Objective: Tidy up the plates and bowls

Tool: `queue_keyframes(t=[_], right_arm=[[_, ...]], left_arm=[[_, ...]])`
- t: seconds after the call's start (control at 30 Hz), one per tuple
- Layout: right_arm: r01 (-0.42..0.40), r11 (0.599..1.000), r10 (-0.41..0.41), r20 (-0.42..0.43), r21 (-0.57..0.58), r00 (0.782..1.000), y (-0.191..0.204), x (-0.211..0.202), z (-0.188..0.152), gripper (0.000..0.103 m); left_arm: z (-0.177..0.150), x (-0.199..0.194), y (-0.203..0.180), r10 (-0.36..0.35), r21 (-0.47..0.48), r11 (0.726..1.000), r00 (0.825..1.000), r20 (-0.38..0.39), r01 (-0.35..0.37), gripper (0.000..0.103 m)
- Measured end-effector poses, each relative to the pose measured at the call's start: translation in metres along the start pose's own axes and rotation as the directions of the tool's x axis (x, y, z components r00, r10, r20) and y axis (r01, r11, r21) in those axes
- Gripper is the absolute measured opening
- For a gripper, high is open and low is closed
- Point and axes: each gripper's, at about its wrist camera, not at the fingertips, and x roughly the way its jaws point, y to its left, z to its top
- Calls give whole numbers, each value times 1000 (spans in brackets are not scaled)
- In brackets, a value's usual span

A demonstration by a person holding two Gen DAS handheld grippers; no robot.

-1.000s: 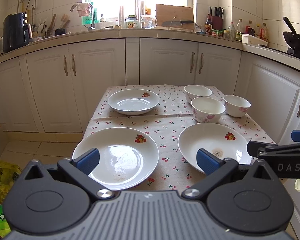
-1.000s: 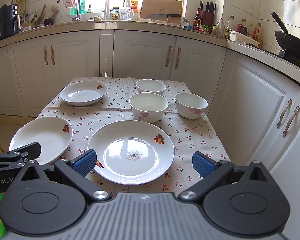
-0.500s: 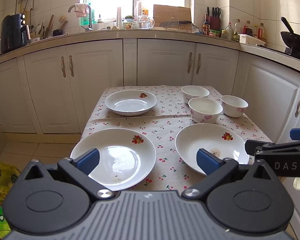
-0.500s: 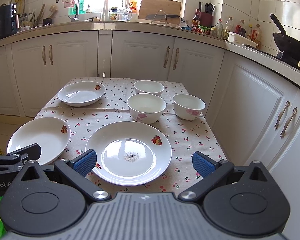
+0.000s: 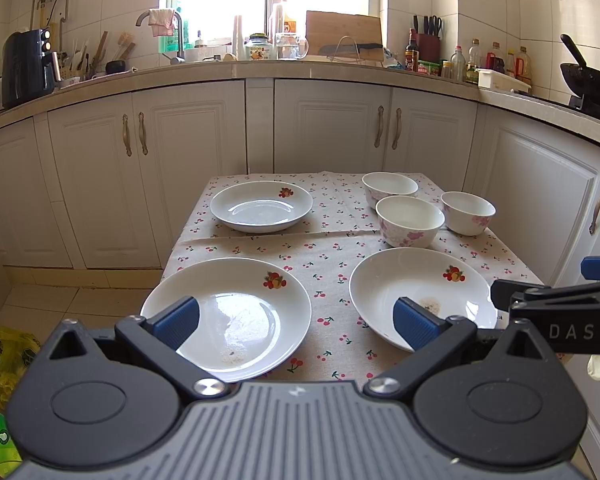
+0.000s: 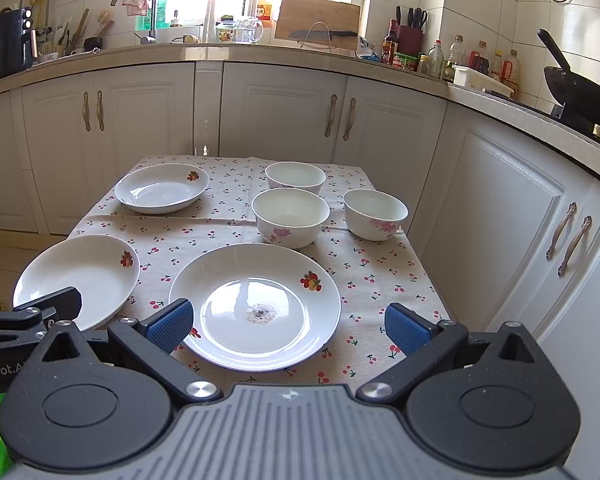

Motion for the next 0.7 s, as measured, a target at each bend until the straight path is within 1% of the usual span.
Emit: queue_keyframes(t=[0.7], right_arm=[[7,1000,-7,4,-5,1000,0,-1,0,103]], left_arm=[[1,0,-2,-5,2,1000,1000,5,5,102]])
